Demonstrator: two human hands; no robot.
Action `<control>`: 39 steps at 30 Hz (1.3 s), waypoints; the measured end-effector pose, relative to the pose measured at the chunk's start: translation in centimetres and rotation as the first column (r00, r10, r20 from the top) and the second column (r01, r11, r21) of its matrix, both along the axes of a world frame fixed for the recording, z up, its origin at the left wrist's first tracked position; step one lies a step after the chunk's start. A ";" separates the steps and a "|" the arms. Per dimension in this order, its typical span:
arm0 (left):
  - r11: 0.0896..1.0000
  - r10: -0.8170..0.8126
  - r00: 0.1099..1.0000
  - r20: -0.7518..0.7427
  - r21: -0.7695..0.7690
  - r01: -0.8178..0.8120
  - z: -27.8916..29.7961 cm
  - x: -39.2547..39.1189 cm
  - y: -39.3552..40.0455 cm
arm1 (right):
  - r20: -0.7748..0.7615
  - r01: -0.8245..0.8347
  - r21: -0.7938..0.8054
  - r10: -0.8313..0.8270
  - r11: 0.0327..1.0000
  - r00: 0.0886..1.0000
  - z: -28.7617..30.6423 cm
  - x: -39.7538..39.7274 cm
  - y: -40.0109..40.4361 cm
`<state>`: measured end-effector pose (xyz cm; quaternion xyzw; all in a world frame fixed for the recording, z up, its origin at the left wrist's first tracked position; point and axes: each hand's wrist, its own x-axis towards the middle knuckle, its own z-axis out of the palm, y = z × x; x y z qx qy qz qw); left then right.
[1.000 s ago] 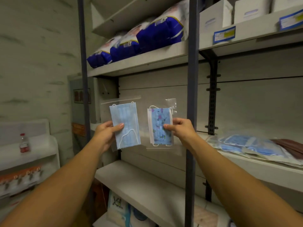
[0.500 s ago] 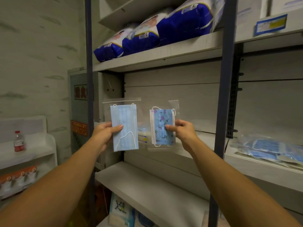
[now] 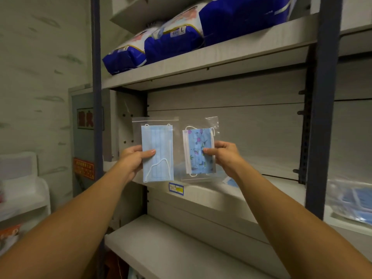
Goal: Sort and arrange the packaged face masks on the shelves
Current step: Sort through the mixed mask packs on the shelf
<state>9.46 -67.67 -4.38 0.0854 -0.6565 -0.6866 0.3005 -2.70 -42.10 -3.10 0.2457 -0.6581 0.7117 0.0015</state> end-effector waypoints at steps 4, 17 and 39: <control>0.999 -0.037 0.999 -0.004 0.022 0.037 0.7 -3.4 -1.6 | -0.020 0.025 -0.013 -0.025 1.000 0.999 1.4 -3.4 -1.0; 0.995 -0.095 0.995 -0.027 0.038 0.096 2.0 -11.2 -5.4 | -0.061 0.105 -0.010 -0.105 0.994 0.993 2.7 -10.3 -2.8; 0.894 -0.444 0.896 0.013 0.077 0.442 -0.6 -26.7 -10.8 | 0.017 0.274 -0.129 -0.274 0.953 0.961 0.1 -16.4 -4.1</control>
